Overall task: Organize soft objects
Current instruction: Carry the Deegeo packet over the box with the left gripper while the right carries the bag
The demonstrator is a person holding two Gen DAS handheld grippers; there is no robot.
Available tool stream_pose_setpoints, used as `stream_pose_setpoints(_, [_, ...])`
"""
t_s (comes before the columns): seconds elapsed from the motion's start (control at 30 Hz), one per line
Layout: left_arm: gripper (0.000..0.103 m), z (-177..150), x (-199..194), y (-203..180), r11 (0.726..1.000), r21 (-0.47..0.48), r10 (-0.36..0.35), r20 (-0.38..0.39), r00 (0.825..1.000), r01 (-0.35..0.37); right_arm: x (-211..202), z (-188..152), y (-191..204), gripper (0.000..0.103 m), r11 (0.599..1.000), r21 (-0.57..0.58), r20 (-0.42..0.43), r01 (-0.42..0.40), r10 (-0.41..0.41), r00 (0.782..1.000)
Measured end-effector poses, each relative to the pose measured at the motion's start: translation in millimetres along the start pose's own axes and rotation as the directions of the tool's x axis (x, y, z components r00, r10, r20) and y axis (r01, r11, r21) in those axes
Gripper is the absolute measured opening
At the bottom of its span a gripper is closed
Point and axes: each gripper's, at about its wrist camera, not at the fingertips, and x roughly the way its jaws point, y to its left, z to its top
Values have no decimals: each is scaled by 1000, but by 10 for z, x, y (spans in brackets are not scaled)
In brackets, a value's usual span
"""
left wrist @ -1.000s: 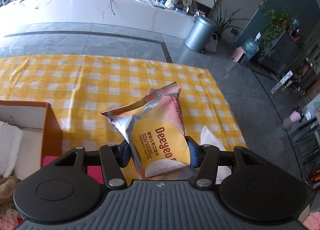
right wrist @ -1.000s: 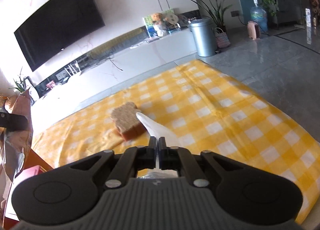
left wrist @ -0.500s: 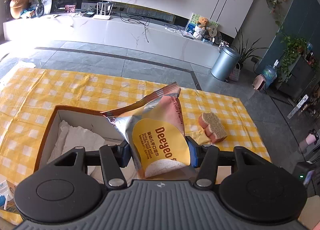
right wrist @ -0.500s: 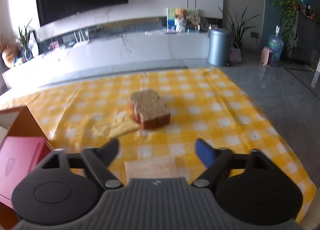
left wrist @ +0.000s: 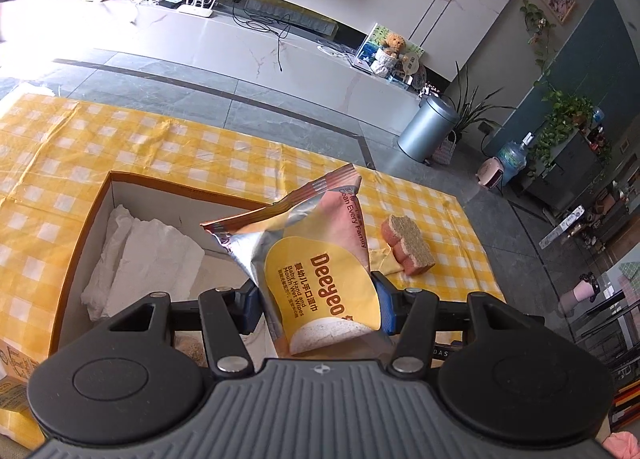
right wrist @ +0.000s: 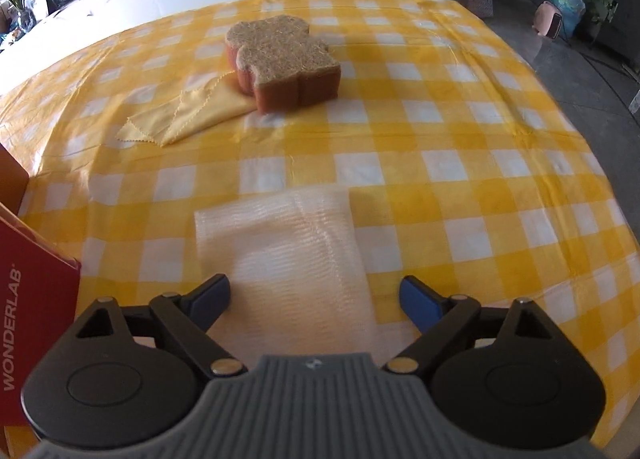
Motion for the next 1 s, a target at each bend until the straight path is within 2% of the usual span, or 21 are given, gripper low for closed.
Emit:
stream_pose_setpoints(0.03, [62,-11,-7,78,1000,-13,0,5,1000,0,-24,-8,23,79,1000,-20,9,-7,8,1000])
stream_pose_setpoints(0.1, [62,-28,-16,179,999,-35,1,13,1000,0,-64,-15,77,63,999,-49,22,-22,23,999])
stream_pose_setpoints(0.13, [62,-39,-23,241,999,-48,0,15,1000,1,-79,-16,111,60,998,-59,23,-24,25,999])
stream_pose_setpoints(0.17, [62,-50,-33,303,998,-60,-2,17,1000,3,-91,-16,147,50,997,-69,24,-26,28,999])
stream_pose_setpoints(0.2, [62,-57,-43,362,998,-70,-7,19,1000,9,-108,-20,187,37,996,-84,26,-36,38,999])
stream_pose_setpoints(0.23, [62,-58,-62,449,996,-87,-15,27,1000,18,-128,-31,224,29,994,-101,30,-42,45,999])
stream_pose_setpoints(0.27, [62,-57,-78,534,994,-106,-17,35,999,21,-142,-37,261,10,992,-117,32,-41,45,998])
stream_pose_setpoints(0.3, [62,-58,-90,604,992,-122,-13,42,999,18,-151,-41,285,1,992,-122,29,-41,45,999])
stream_pose_setpoints(0.43, [62,-62,-128,810,988,-149,38,65,997,-28,-280,-50,285,0,994,-94,56,-58,64,996])
stream_pose_setpoints(0.53, [62,-79,-125,948,986,-167,28,59,998,-18,-685,-14,310,0,997,-75,189,-34,48,981])
stream_pose_setpoints(0.6, [62,-83,-121,1030,982,-188,7,60,998,4,-1091,11,403,0,993,-67,303,-96,112,947])
stream_pose_setpoints(0.67, [62,-70,-105,1111,977,-212,-5,57,998,17,-1472,19,599,0,976,-114,408,-188,218,886])
stream_pose_setpoints(0.73, [62,-70,-108,1153,974,-227,-10,52,999,21,-1735,26,860,0,951,-174,463,-256,309,831])
stream_pose_setpoints(0.77, [62,-76,-115,1161,974,-227,-13,57,998,25,-1834,42,1047,0,933,-203,472,-296,358,806])
stream_pose_setpoints(0.83, [62,-86,-134,1155,977,-214,-1,66,998,15,-1903,86,1370,1,903,-235,452,-359,429,782])
stream_pose_setpoints(0.9, [62,-98,-147,1157,978,-206,27,69,997,-12,-1857,137,1697,1,878,-246,412,-411,479,776])
stream_pose_setpoints(1.0, [62,-101,-175,1170,978,-205,61,78,995,-44,-1674,185,2150,1,852,-234,338,-469,524,782])
